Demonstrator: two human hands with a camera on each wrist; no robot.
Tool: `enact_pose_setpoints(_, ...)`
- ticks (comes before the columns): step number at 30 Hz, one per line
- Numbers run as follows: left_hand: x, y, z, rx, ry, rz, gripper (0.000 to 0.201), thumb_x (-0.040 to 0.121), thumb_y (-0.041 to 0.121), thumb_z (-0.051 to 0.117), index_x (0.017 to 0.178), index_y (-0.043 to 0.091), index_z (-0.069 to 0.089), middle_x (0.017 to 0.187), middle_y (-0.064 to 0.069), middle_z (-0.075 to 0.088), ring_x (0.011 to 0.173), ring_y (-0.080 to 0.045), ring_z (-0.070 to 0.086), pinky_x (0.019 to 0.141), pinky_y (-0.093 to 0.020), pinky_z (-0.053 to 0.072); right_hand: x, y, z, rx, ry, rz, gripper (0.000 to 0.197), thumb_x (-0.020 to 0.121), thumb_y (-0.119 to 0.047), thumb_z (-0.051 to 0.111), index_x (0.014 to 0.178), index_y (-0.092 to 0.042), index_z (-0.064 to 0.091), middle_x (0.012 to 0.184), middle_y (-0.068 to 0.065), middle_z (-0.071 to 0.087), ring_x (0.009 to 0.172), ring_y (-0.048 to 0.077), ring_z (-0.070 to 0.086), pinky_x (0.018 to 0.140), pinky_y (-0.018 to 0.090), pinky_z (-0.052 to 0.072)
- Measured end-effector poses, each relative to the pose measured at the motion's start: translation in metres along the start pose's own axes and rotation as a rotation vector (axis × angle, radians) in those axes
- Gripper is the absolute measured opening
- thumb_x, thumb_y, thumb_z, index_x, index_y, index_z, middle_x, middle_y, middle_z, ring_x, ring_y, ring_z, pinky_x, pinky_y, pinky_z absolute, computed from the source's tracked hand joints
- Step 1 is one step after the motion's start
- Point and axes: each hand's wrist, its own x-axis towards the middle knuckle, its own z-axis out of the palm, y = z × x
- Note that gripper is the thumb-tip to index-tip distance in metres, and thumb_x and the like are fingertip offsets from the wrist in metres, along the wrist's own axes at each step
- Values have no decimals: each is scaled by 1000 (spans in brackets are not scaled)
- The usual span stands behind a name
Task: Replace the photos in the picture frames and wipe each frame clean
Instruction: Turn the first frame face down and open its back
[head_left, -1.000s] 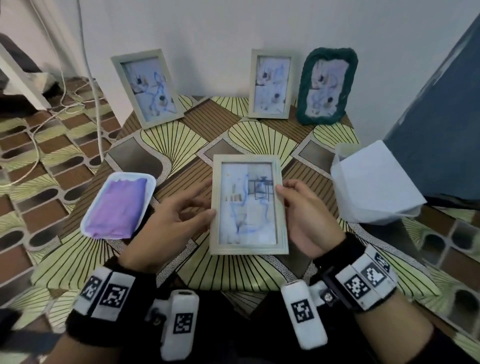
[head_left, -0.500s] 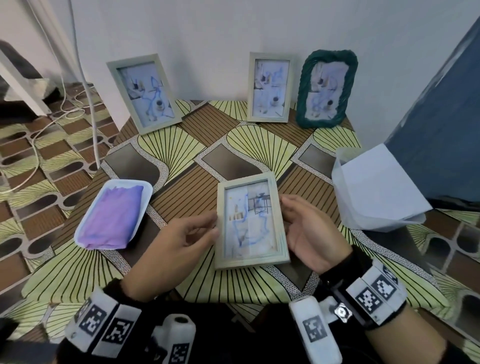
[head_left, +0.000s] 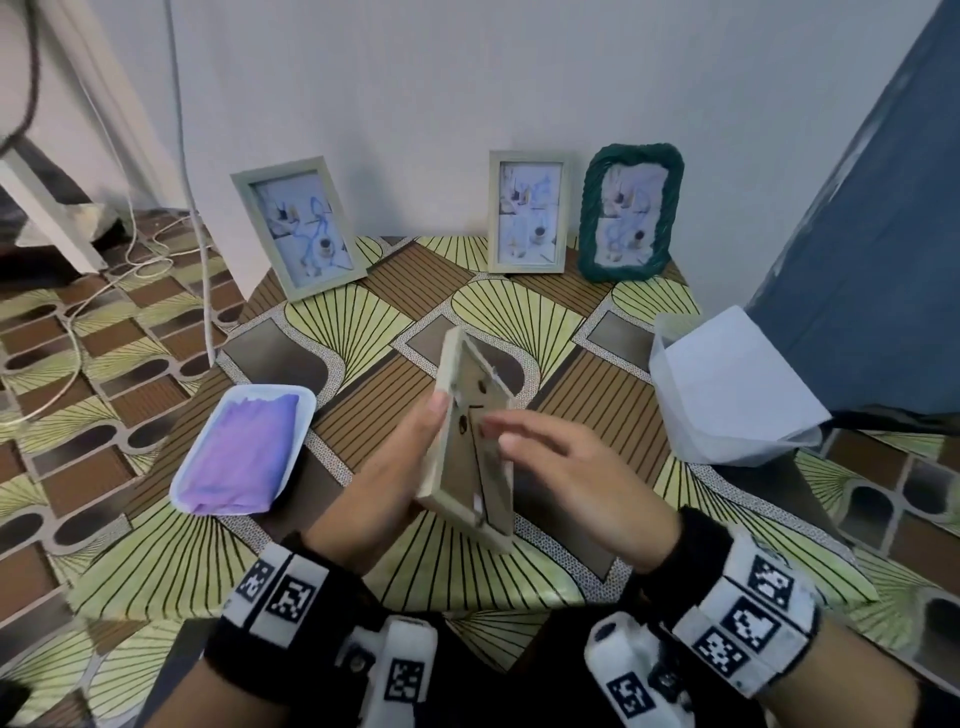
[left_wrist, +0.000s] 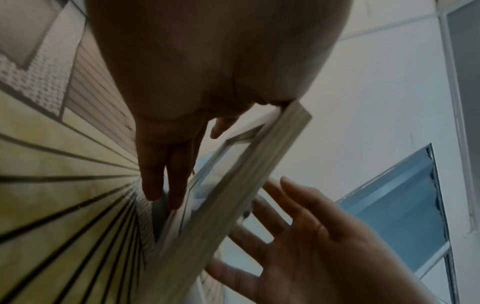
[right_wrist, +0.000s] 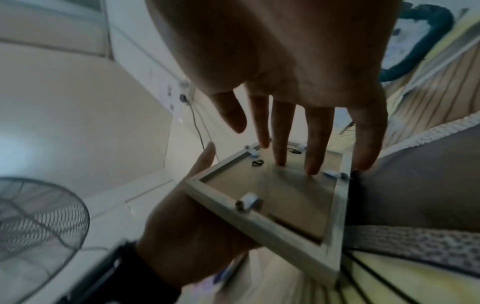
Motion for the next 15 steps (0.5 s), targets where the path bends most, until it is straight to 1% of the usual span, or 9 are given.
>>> enact_pose_setpoints(2, 0, 2, -2, 20, 118, 37, 33, 100, 37, 51, 130, 24, 57, 125, -9, 66, 113, -28, 65, 85, -40, 57, 0, 6, 2, -232, -42, -15, 32, 100, -30, 50, 131, -33, 58, 128, -20, 60, 116, -5, 54, 104, 27, 45)
enact_pose_setpoints(4, -2, -1, -9, 60, 254, 62, 25, 99, 15, 52, 123, 13, 61, 119, -11, 69, 110, -30, 66, 90, -44, 56, 1, 13, 0, -483, -102, -40, 36, 99, -34, 51, 135, -33, 55, 138, -20, 53, 122, -3, 50, 108, 26, 39)
enact_pose_setpoints(5, -4, -2, -13, 89, 290, 63, 25, 98, 8, 53, 121, 12, 62, 116, -9, 71, 108, -27, 67, 88, -43, 56, 2, 15, -2, -585, -122, -70, 37, 98, -36, 52, 135, -33, 55, 139, -21, 52, 122, -2, 49, 106, 23, 38)
enact_pose_setpoints(8, -10, 1, -27, 282, 301, 69, 31, 92, -5, 58, 116, 14, 64, 97, 9, 76, 92, -3, 70, 71, -18, 56, 5, 18, -10, -777, -141, -163, 35, 97, -38, 53, 132, -33, 55, 127, -17, 60, 103, -6, 52, 90, 15, 41)
enact_pose_setpoints(9, -10, 2, -33, 380, 296, 60, 33, 90, -6, 61, 117, 12, 63, 92, 12, 76, 88, 3, 69, 69, -14, 55, 7, 19, -12, -829, -158, -185, 34, 97, -38, 53, 130, -32, 56, 123, -16, 61, 99, -6, 52, 86, 16, 42)
enact_pose_setpoints(10, -9, 4, -39, 490, 283, 43, 33, 88, -5, 64, 117, 9, 63, 93, 11, 76, 86, 5, 68, 73, -16, 56, 10, 20, -14, -876, -181, -203, 32, 96, -37, 53, 127, -31, 57, 120, -15, 62, 99, -3, 54, 87, 20, 44)
enact_pose_setpoints(11, -8, 5, -44, 616, 255, 30, 32, 87, -2, 67, 119, 4, 64, 99, 5, 75, 89, 1, 67, 82, -24, 57, 13, 20, -16, -916, -205, -218, 30, 95, -36, 54, 125, -30, 57, 117, -14, 63, 101, 2, 55, 88, 24, 45)
enact_pose_setpoints(13, -3, 8, -46, 856, 162, 16, 38, 88, 9, 70, 124, 0, 62, 115, -12, 68, 105, -14, 62, 99, -44, 50, 19, 22, -19, -980, -230, -244, 28, 95, -35, 54, 122, -27, 57, 114, -12, 62, 104, 8, 55, 89, 26, 44)
enact_pose_setpoints(15, 1, 7, -45, 1062, 141, 8, 55, 88, 22, 70, 138, 9, 52, 129, -9, 59, 119, -19, 54, 106, -41, 42, 25, 23, -23, -1027, -228, -260, 27, 95, -35, 53, 120, -25, 58, 114, -11, 61, 104, 9, 55, 87, 25, 42)
